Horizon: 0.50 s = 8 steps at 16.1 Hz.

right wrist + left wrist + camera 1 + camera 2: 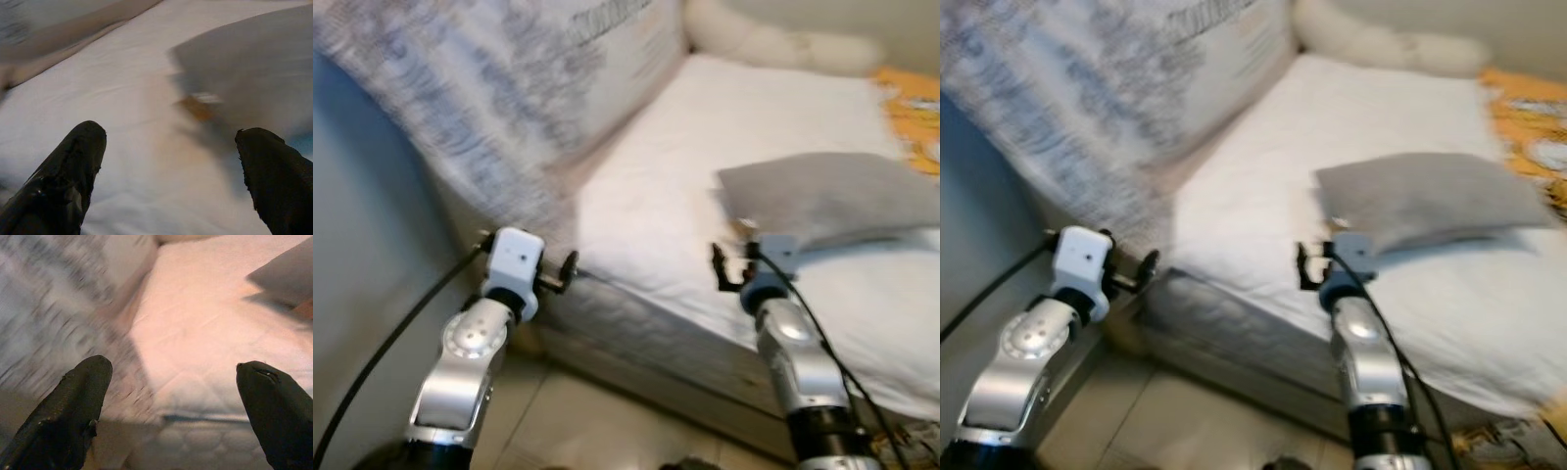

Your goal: Clean up the room

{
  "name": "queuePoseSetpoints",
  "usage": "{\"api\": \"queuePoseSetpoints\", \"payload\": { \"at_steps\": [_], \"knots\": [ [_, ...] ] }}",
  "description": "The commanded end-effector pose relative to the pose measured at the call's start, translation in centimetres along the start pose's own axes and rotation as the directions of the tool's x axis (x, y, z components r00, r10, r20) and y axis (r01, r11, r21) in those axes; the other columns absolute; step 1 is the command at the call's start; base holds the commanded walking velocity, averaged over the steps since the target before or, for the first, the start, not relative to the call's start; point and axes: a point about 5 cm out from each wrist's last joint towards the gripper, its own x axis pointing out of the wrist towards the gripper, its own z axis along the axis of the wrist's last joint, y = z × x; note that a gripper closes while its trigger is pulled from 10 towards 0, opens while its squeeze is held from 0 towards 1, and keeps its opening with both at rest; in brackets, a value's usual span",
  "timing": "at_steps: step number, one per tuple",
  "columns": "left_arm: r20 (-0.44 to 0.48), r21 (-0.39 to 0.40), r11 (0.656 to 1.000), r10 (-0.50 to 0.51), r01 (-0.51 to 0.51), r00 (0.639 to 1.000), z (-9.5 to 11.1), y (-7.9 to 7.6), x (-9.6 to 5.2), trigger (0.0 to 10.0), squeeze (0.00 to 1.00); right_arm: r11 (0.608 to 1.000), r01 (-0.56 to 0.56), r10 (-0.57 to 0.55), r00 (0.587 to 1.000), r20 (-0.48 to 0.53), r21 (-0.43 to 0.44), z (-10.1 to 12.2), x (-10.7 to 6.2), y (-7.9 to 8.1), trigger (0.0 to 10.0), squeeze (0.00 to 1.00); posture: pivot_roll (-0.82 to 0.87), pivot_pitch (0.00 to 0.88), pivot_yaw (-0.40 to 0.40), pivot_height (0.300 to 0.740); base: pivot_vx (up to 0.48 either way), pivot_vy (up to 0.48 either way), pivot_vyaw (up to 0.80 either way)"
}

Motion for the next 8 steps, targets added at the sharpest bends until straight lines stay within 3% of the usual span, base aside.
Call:
{"api": "queuePoseSetpoints", "payload": {
  "at_steps": [1, 3, 7, 8],
  "knots": [
    [0.011, 0.002, 1.000, 0.004, -0.004, 1.000, 0.22, 0.30, -0.06, 10.0, 0.00, 1.000, -0.003, 0.003, 1.000, 0.028, 0.005, 0.56, 0.07, 0.39, 10.0, 1.00, 0.09, 0.000, 0.002, 0.740, 0.000, 0.000, -0.80],
    [0.017, -0.010, 1.000, 0.000, 0.000, 1.000, 0.26, 0.27, -0.08, 10.0, 0.00, 1.000, 0.015, -0.015, 0.999, 0.035, 0.000, 0.67, 0.08, 0.19, 10.0, 1.00, 0.09, 0.000, 0.002, 0.740, 0.000, 0.000, -0.80],
    [0.030, -0.041, 0.998, 0.057, -0.056, 0.998, 0.51, 1.03, 0.18, 10.0, 0.00, 0.999, 0.039, -0.039, 0.998, 0.046, -0.013, 1.04, 0.34, -0.24, 10.0, 1.00, 0.09, 0.000, -0.002, 0.740, 0.295, 0.000, -0.73],
    [0.034, -0.046, 0.997, 0.066, -0.065, 0.997, 0.60, 1.23, 0.25, 10.0, 0.00, 0.999, 0.038, -0.037, 0.998, 0.055, -0.016, 1.23, 0.41, -0.24, 10.0, 0.44, 0.08, 0.000, -0.002, 0.740, 0.322, 0.000, 0.00]
  ]
}}
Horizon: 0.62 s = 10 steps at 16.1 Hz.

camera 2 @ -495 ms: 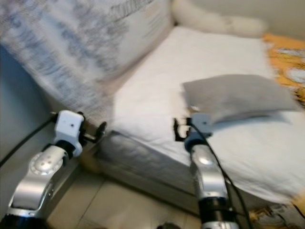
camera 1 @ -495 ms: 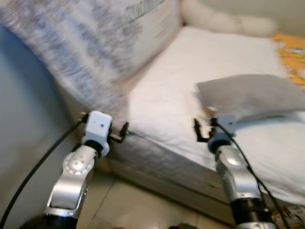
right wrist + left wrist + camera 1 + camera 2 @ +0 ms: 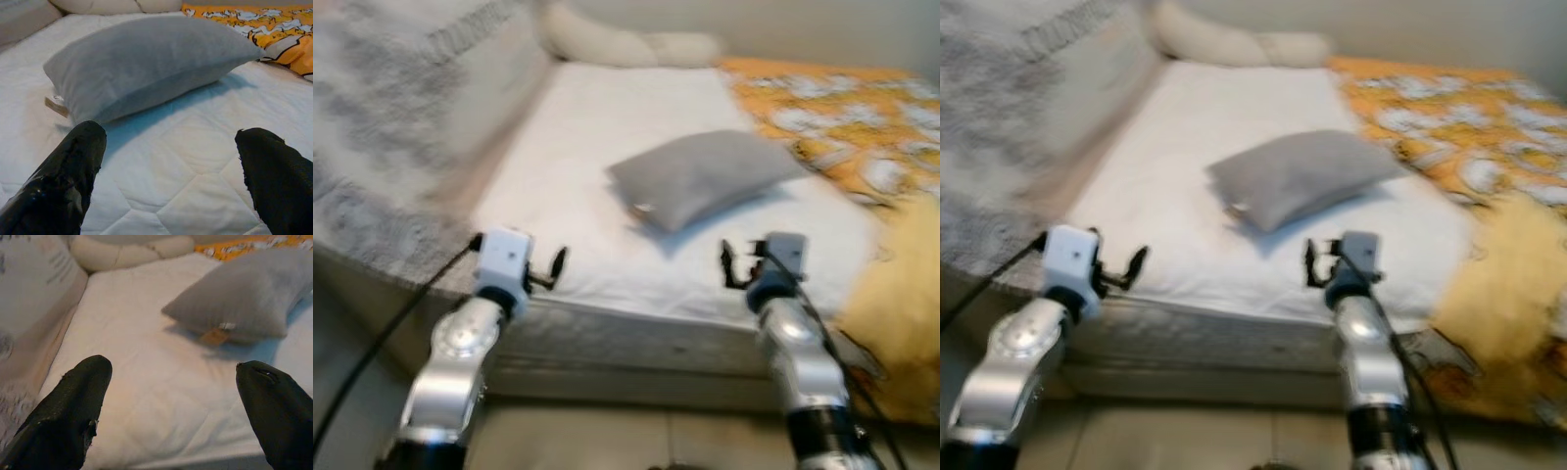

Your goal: Clean up the room

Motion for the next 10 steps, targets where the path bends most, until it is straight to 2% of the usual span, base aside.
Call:
{"api": "queuePoseSetpoints", "payload": {
  "at_steps": [1, 5, 10],
  "knots": [
    [0.025, -0.011, 1.000, 0.008, -0.008, 1.000, 0.54, 0.07, 0.32, 10.0, 0.00, 1.000, -0.001, 0.002, 0.999, 0.044, -0.013, 1.22, 0.44, -0.20, 10.0, 0.00, 0.08, 0.000, -0.001, 0.740, 0.345, 0.000, 0.00],
    [0.033, -0.017, 1.000, 0.011, -0.011, 0.999, 0.70, 0.19, 0.54, 10.0, 0.00, 0.998, 0.040, -0.037, 0.998, 0.045, -0.056, 1.50, 0.80, -0.81, 10.0, 0.00, 0.08, 0.000, -0.005, 0.740, 0.378, 0.000, 0.00],
    [0.040, -0.024, 0.999, 0.026, -0.025, 0.999, 0.83, 0.49, 0.87, 10.0, 0.00, 0.998, 0.021, -0.018, 0.998, 0.053, -0.063, 1.93, 1.09, -0.66, 10.0, 0.00, 0.08, 0.000, -0.010, 0.740, 0.424, 0.000, 0.00]
  ]
}}
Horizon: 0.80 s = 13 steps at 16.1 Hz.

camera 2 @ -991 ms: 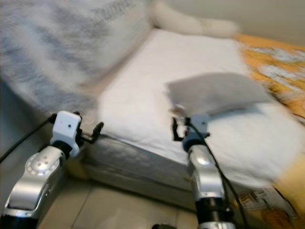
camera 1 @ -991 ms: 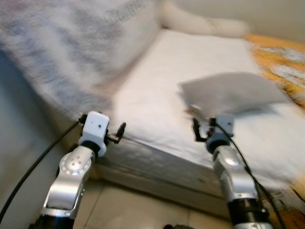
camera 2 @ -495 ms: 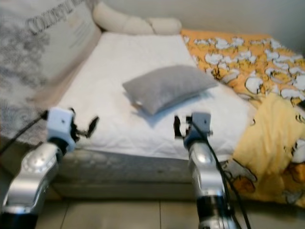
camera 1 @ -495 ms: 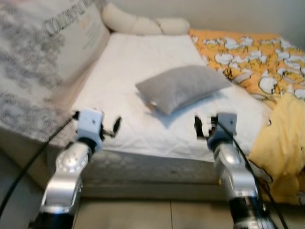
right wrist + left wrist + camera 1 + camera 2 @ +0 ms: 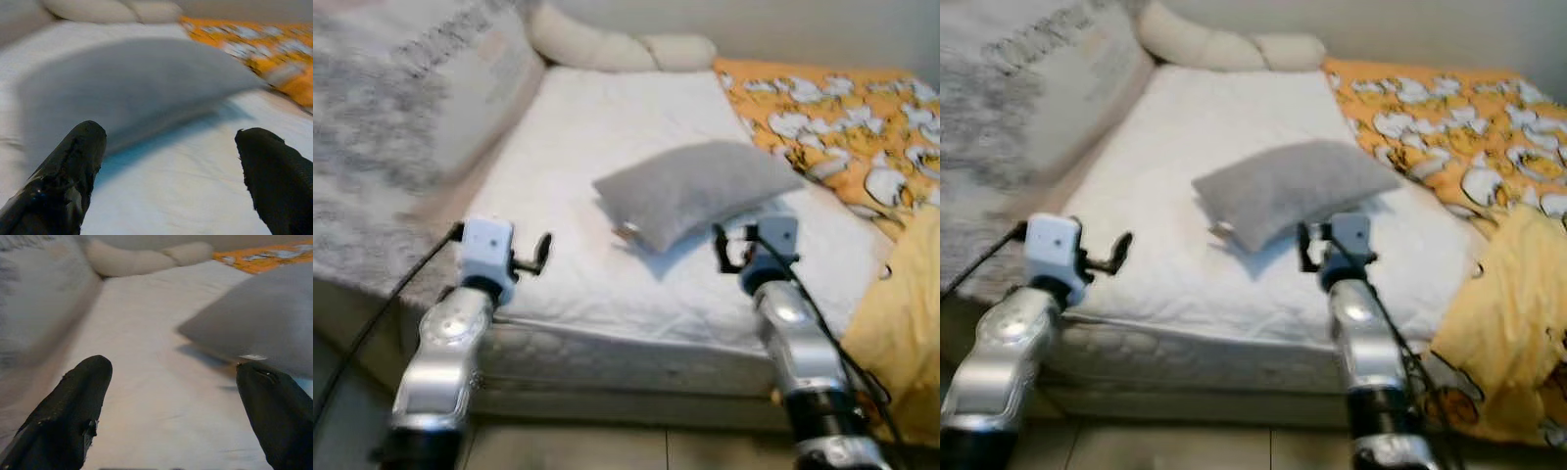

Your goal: Clean up the room

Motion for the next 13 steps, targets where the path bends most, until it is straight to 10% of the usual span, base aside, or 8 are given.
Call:
{"api": "queuePoseSetpoints", "payload": {
  "at_steps": [1, 13],
  "knots": [
    [0.020, 0.013, 1.000, 0.014, -0.014, 1.000, 0.61, 0.48, 0.24, 10.0, 0.00, 1.000, -0.006, 0.006, 1.000, 0.017, 0.006, 0.55, 0.19, 0.32, 10.0, 0.00, 0.08, 0.000, -0.012, 0.740, 0.420, 0.000, 0.00],
    [0.023, 0.018, 1.000, 0.006, -0.006, 1.000, 0.64, 0.46, 0.47, 10.0, 0.00, 0.999, -0.052, 0.052, 0.999, 0.010, -0.004, 0.54, 0.33, 0.96, 10.0, 0.00, 0.08, 0.000, -0.011, 0.740, 0.423, 0.000, 0.00]
  ]
}}
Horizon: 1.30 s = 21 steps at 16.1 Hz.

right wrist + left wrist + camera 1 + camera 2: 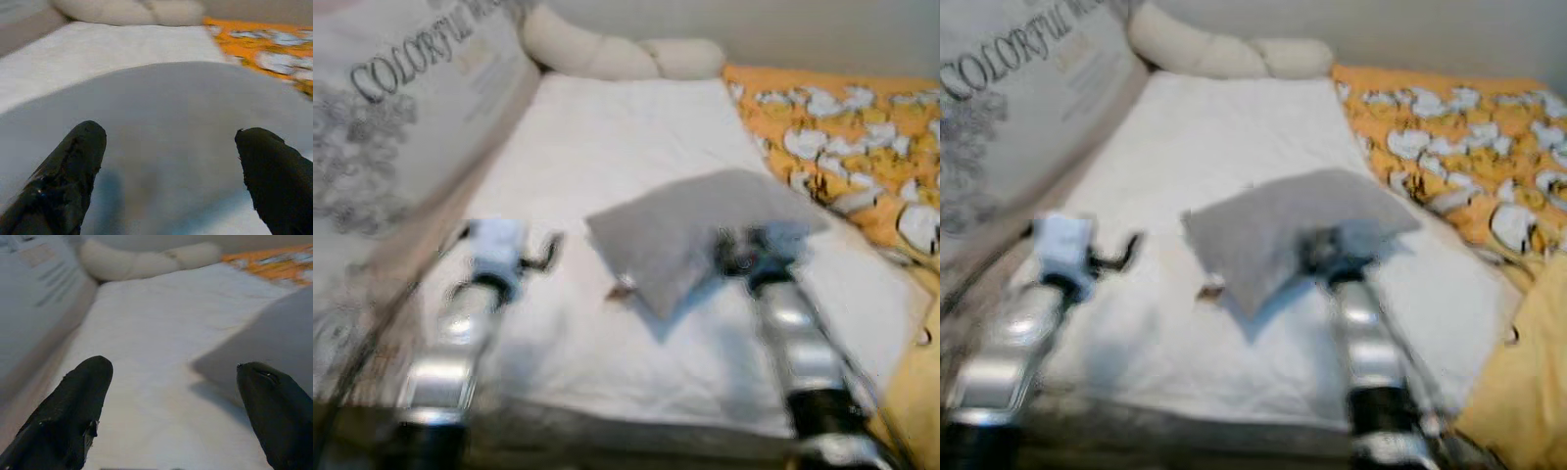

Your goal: Clean up the room

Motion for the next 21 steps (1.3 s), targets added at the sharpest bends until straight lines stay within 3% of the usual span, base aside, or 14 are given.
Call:
{"api": "queuePoseSetpoints", "payload": {
  "at_steps": [1, 11, 12, 13, 21],
  "knots": [
    [0.026, -0.003, 1.000, -0.027, 0.027, 0.999, 0.59, -0.83, 0.28, 10.0, 0.00, 1.000, 0.026, -0.026, 1.000, 0.008, -0.010, 0.31, 0.01, -1.32, 10.0, 0.00, 0.08, 0.000, -0.011, 0.740, 0.416, 0.000, 0.00],
    [0.018, -0.002, 0.999, -0.032, 0.032, 0.999, 0.46, -1.14, 0.25, 10.0, 0.00, 0.999, -0.036, 0.036, 0.999, -0.024, 0.006, -0.17, -0.16, -0.61, 10.0, 0.00, 0.09, 0.000, -0.012, 0.740, 0.035, 0.000, 0.00],
    [0.012, 0.013, 0.999, -0.046, 0.045, 0.999, 0.42, -1.26, 0.23, 10.0, 0.00, 0.998, -0.052, 0.053, 0.998, -0.020, 0.038, -0.13, -0.25, -0.54, 10.0, 0.31, 0.09, 0.000, -0.012, 0.740, 0.000, 0.000, 0.00],
    [0.000, 0.040, 0.997, -0.071, 0.070, 0.998, 0.33, -1.43, 0.15, 10.0, 0.00, 0.997, -0.053, 0.055, 0.998, -0.023, 0.053, -0.13, -0.29, -0.59, 10.0, 1.00, 0.08, 0.000, -0.010, 0.740, 0.000, 0.000, 0.00],
    [-0.008, 0.055, 0.994, -0.095, 0.095, 0.995, 0.26, -1.59, 0.06, 10.0, 0.00, 0.997, -0.047, 0.049, 0.998, -0.028, 0.053, -0.14, -0.27, -0.70, 10.0, 1.00, 0.08, 0.000, -0.010, 0.740, 0.000, 0.000, 0.00]
  ]
}}
